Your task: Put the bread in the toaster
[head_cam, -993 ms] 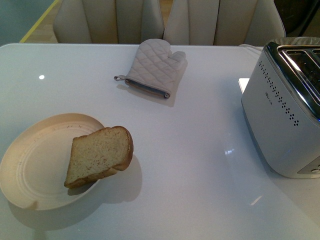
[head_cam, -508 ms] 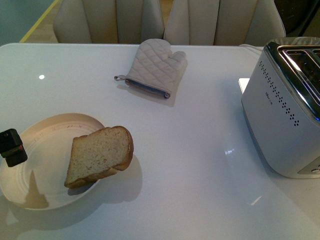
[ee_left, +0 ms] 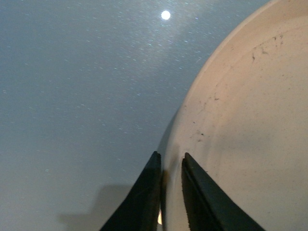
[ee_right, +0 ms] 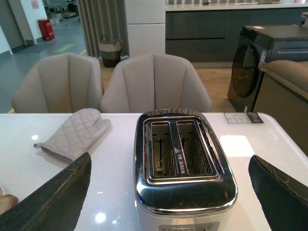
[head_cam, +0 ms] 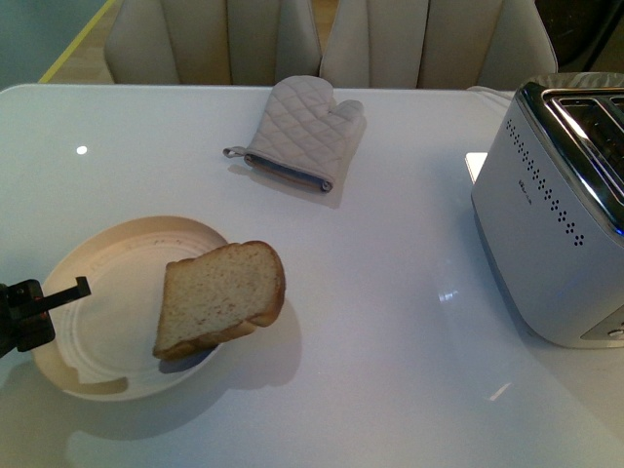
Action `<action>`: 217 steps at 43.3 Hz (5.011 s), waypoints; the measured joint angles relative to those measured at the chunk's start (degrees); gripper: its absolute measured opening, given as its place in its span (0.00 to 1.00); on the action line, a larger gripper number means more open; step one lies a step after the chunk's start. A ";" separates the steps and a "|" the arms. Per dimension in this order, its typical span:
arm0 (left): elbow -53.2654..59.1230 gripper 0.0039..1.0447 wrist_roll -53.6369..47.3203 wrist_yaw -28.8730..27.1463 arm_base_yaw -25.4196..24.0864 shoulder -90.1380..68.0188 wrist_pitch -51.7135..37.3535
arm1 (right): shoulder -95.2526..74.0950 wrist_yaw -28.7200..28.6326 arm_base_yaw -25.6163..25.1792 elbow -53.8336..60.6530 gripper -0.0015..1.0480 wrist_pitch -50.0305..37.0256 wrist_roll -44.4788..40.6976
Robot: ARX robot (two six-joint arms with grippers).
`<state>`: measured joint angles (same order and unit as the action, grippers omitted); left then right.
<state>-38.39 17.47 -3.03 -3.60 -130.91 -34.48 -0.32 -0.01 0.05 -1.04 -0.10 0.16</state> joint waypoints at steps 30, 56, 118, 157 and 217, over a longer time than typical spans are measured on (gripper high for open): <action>-3.50 0.03 13.27 -1.46 19.30 -0.55 3.45 | 0.00 0.00 -0.02 0.00 0.91 0.00 0.00; 7.37 0.79 17.53 -0.20 15.06 27.36 -0.96 | 0.00 0.00 0.00 0.00 0.91 0.00 0.00; 37.70 0.03 -16.83 3.02 3.78 104.15 7.91 | 0.02 0.00 0.00 0.00 0.91 0.02 0.00; 37.68 0.03 -16.85 3.02 3.78 130.40 34.29 | -25.24 25.40 15.30 -5.73 0.91 3.06 7.65; 37.68 0.94 -16.98 3.02 3.78 130.55 34.40 | -128.02 0.39 22.01 -46.03 0.87 -32.76 50.27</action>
<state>-0.71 0.49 -0.01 0.19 -0.36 -0.08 -128.33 0.38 22.06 -47.07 -32.86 50.43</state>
